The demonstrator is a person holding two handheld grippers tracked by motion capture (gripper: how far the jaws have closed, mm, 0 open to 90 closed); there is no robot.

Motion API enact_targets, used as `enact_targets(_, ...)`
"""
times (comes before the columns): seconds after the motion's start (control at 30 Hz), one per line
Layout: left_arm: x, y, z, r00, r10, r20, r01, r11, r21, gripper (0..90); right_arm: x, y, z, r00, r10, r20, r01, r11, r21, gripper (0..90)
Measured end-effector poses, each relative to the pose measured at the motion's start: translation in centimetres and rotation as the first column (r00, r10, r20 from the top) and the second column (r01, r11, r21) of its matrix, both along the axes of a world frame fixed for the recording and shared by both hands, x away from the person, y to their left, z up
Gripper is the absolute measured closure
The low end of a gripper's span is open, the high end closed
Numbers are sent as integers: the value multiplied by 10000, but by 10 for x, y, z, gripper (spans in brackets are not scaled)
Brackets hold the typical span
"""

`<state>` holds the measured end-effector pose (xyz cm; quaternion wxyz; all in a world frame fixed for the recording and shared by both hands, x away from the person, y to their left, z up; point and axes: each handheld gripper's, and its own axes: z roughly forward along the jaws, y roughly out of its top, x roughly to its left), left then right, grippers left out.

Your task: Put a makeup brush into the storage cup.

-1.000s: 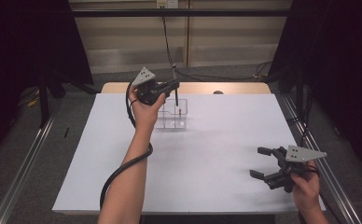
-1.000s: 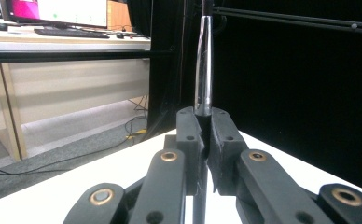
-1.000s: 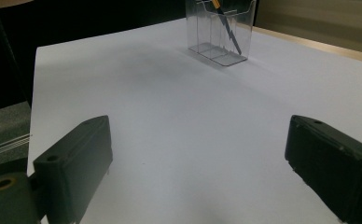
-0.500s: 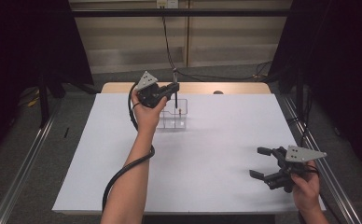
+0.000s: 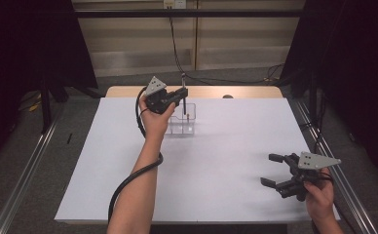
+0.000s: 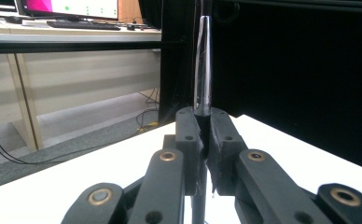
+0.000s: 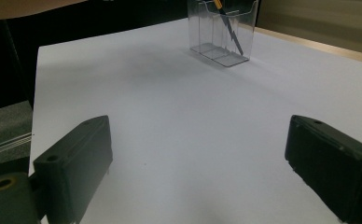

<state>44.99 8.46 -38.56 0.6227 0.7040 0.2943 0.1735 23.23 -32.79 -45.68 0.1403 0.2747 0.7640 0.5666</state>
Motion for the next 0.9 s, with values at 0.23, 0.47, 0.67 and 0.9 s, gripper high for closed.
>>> enact_targets(0.23, 0, -1, -3, 10000, 20, -43, -19, 10000, 69, 840, 0, 0, 0, 10000, 45, 3, -45, 10000, -6, 72)
enact_targets(0.47, 0, 0, -8, 10000, 55, -81, -54, 9999, 103, 840, 0, 0, 0, 10000, 56, 8, -56, 10000, 8, 72)
enact_targets(0.67, 0, 0, -11, 9999, 64, -83, -63, 9999, 118, 840, 0, 0, 0, 10000, 74, 9, -74, 10000, -35, 72)
enact_targets(0.9, 0, 1, -14, 9999, 118, -47, -118, 9998, 139, 840, 0, 1, 0, 10000, 65, -3, -65, 10000, -41, 72)
